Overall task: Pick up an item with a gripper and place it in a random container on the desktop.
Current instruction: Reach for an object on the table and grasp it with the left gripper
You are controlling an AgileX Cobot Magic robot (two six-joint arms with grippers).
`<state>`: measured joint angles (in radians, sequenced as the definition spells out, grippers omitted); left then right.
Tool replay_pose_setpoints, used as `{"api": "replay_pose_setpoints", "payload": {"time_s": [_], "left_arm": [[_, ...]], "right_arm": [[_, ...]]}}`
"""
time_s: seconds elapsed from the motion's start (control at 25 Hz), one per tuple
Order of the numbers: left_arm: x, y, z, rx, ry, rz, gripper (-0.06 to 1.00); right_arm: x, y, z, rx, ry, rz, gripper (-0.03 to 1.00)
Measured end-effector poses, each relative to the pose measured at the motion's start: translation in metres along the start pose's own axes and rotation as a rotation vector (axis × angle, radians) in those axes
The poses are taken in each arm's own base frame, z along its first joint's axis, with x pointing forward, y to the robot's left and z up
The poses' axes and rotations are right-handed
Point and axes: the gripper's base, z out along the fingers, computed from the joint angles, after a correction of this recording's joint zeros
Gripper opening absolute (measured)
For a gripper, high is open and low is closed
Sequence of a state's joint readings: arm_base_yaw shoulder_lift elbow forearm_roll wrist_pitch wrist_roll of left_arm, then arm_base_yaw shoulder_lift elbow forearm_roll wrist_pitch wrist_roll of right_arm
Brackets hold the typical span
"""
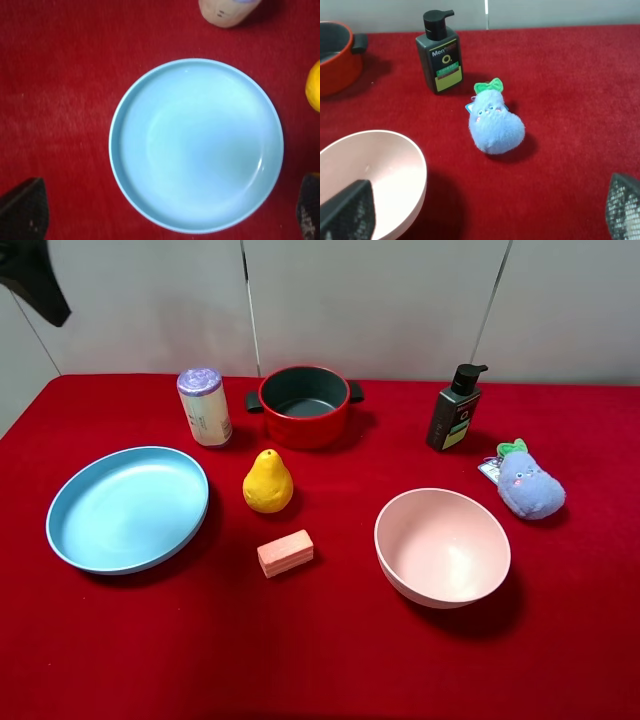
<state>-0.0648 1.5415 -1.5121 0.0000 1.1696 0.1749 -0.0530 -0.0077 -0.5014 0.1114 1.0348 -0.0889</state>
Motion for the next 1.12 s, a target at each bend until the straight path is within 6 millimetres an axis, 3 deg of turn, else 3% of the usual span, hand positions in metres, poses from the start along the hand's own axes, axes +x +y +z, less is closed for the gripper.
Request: {"api": "replay_pose_setpoints", "payload": {"time_s": [0.4,0.8,1.12], "left_arm": [[-0.047,0.003,0.056,0.045,0.075,0.08,0.99],[-0.089,-0.027,0.111,0.077,0.114,0.199,0.99],[-0.109,-0.054,0.143,0.096,0.125,0.275,0.99]], "right_arm": [[0.0,0.0,0.0,0.0,0.0,0.0,0.69],[0.0,0.0,0.0,0.0,0.0,0.0,0.69],[0.0,0.0,0.0,0.0,0.0,0.0,0.69]]}}
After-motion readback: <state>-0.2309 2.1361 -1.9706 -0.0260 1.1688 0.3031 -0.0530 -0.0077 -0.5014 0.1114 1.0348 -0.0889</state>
